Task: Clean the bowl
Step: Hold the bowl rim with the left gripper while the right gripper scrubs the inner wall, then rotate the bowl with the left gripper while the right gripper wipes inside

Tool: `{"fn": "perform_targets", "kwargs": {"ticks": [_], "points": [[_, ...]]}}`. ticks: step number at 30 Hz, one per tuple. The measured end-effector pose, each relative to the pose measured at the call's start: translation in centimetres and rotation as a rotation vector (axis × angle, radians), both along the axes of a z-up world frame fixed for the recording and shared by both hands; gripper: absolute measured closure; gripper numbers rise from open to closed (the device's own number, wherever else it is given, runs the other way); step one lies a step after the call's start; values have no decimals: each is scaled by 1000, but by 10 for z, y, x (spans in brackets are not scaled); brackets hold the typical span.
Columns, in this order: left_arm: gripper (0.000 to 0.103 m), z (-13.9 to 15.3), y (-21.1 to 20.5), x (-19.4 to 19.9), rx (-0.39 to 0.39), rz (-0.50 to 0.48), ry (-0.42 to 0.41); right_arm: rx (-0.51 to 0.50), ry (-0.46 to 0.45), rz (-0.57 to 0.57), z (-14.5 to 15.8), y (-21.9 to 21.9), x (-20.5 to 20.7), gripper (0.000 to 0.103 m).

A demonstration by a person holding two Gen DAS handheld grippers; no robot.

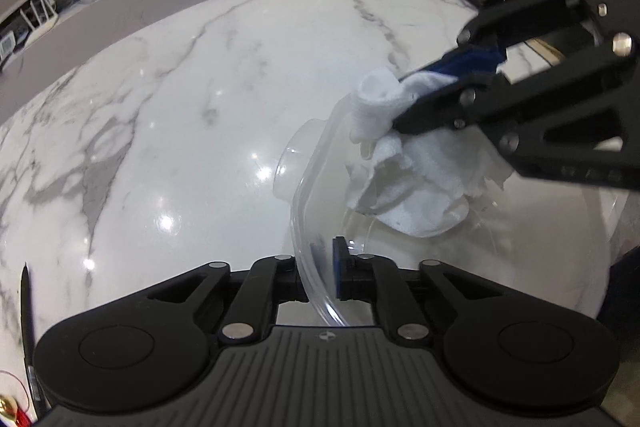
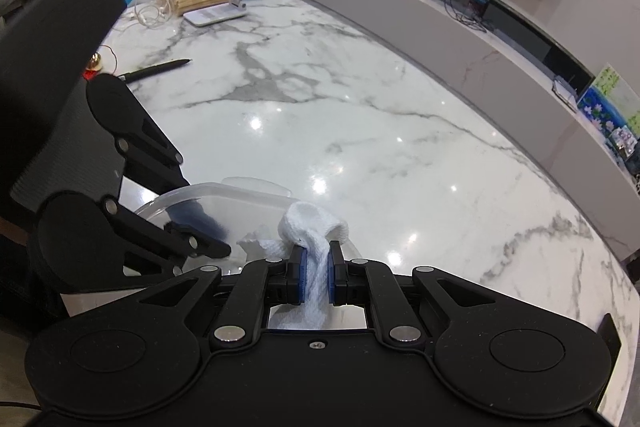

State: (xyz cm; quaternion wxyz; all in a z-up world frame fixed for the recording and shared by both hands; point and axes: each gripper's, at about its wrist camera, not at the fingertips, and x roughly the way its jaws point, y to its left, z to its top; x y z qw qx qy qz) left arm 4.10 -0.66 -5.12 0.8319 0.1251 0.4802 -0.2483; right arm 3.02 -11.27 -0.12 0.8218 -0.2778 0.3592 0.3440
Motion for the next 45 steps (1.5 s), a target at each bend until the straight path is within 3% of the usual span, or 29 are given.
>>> {"fn": "perform_targets", "kwargs": {"ticks": [2,5,15,22,29,36,45], "points": [[80,3,6,7,-43,22,26,1,0,0,0,0,0,95],[79,13,12,7,-46,25,34,0,-2,1,1,-1,0,95],[79,29,8,-5,24,-34,31,-3,-9,2,2,0,-1,95],[88,29,6,-8,76,-31,-14,0,-9,4,2,3,-1,95],[90,27,3,-7,103,-28,-31,11,-10,10,3,5,-2,95],[91,25,-1,-7,130,-27,-51,62,-13,37,7,11,-9,95],[92,25,-2,-8,132,-31,-58,162,47,74,17,14,-12,95]]}}
